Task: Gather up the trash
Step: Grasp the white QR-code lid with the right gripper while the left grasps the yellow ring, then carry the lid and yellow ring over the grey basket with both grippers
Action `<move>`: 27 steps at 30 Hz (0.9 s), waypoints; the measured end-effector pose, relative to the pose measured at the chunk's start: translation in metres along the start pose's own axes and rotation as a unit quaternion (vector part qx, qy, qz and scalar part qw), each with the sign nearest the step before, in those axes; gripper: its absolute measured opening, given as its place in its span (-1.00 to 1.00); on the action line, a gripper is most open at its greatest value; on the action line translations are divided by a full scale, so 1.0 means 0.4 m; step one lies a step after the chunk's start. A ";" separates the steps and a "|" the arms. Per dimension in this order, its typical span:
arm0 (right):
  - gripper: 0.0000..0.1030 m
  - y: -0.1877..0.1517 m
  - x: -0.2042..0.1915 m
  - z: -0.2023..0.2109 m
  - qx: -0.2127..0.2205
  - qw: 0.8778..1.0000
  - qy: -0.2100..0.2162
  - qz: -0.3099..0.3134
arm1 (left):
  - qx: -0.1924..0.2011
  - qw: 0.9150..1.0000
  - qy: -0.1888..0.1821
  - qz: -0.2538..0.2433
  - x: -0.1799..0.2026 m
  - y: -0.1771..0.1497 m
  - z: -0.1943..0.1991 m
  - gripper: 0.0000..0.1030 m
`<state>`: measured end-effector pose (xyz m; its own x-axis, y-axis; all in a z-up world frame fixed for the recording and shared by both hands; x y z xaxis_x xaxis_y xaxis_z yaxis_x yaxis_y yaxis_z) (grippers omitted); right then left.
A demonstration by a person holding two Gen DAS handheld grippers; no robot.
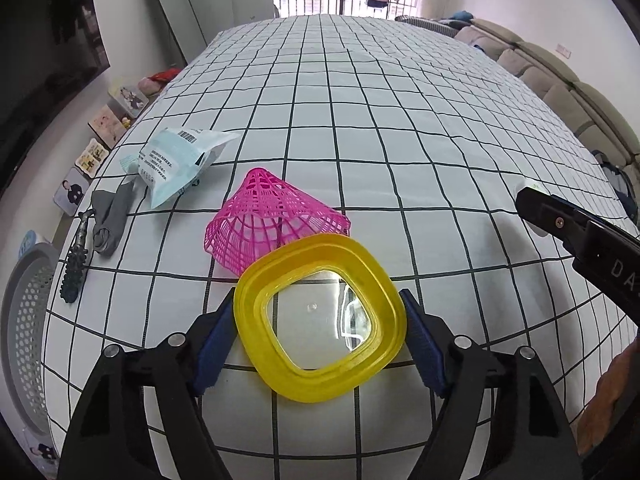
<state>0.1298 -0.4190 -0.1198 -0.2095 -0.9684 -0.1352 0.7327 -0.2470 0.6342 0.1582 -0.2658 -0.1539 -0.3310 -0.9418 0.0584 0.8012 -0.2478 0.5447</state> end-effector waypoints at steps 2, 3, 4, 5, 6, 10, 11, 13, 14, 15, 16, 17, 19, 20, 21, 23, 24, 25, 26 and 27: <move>-0.25 0.000 0.000 -0.002 -0.001 1.000 0.000 0.000 | 0.002 1.000 -0.005 0.000 -0.001 -0.008 0.008 0.42; -0.25 -0.001 -0.001 -0.004 -0.002 1.000 -0.001 0.000 | 0.002 1.000 -0.007 -0.001 -0.003 -0.011 0.011 0.42; -0.25 -0.002 -0.002 -0.006 -0.003 1.000 -0.001 0.000 | 0.004 1.000 -0.007 -0.001 -0.006 -0.014 0.019 0.42; -0.25 -0.003 -0.003 -0.007 -0.004 1.000 -0.002 0.001 | 0.007 1.000 -0.006 -0.003 -0.012 -0.017 0.026 0.42; -0.25 -0.004 -0.003 -0.007 -0.004 1.000 -0.003 0.002 | 0.011 1.000 -0.003 -0.004 -0.018 -0.019 0.035 0.42; -0.25 -0.006 -0.006 -0.009 -0.005 1.000 -0.007 0.004 | 0.029 1.000 0.009 -0.005 -0.055 -0.032 0.085 0.42; -0.25 -0.007 -0.008 -0.009 -0.006 1.000 -0.006 0.003 | 0.034 0.999 0.011 -0.003 -0.069 -0.036 0.100 0.42; -0.25 -0.007 -0.011 -0.009 -0.005 1.000 -0.010 0.006 | 0.041 0.999 0.014 0.002 -0.095 -0.047 0.124 0.42; -0.25 -0.007 -0.012 -0.009 -0.004 1.000 -0.012 0.007 | 0.045 0.999 0.017 0.005 -0.113 -0.053 0.139 0.42; -0.25 -0.007 -0.014 -0.008 -0.003 1.000 -0.014 0.008 | 0.048 0.999 0.020 0.007 -0.126 -0.057 0.151 0.42; -0.25 -0.007 -0.017 -0.005 -0.002 1.000 -0.017 0.008 | 0.052 0.998 0.024 0.008 -0.140 -0.062 0.163 0.42; -0.25 -0.006 -0.021 -0.001 0.000 1.000 -0.018 0.009 | 0.056 0.998 0.030 0.011 -0.162 -0.067 0.179 0.42; -0.25 -0.003 -0.037 0.013 0.005 1.000 -0.021 0.014 | 0.064 0.997 0.037 0.015 -0.198 -0.071 0.203 0.42; -0.25 -0.003 -0.049 0.021 0.007 1.000 -0.022 0.019 | 0.069 0.997 0.042 0.019 -0.221 -0.073 0.218 0.42; -0.25 -0.005 -0.062 0.028 0.008 1.000 -0.021 0.022 | 0.074 0.996 0.045 0.022 -0.242 -0.075 0.232 0.42; -0.25 -0.012 -0.095 0.045 0.006 1.000 -0.012 0.029 | 0.084 0.995 0.051 0.031 -0.289 -0.083 0.263 0.42; -0.25 -0.014 -0.114 0.053 0.005 0.999 -0.007 0.033 | 0.088 0.994 0.054 0.035 -0.305 -0.085 0.275 0.42; -0.25 -0.017 -0.137 0.064 0.007 0.999 -0.002 0.040 | 0.093 0.993 0.058 0.038 -0.323 -0.089 0.289 0.42; -0.25 -0.019 -0.161 0.075 0.009 0.999 0.002 0.048 | 0.099 0.992 0.062 0.042 -0.344 -0.093 0.303 0.42; -0.25 -0.022 -0.190 0.089 0.012 0.998 0.005 0.058 | 0.103 0.991 0.067 0.045 -0.365 -0.098 0.314 0.42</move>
<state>0.1163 -0.3421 -0.0881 -0.1166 -0.9909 -0.0675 0.7354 -0.1319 0.6647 0.1125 -0.0901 -0.0787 -0.1823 -0.9832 0.0116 0.7016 -0.1218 0.7021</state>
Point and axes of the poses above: each gripper's, at about its wrist camera, not at the fingertips, and z roughly against the way its jaws point, x to its right, y to its top, the point moved 7 cm from there along -z, roughly the way its jaws point, and after that the axes turned 3 degrees about -y, right-handed, at the moved point
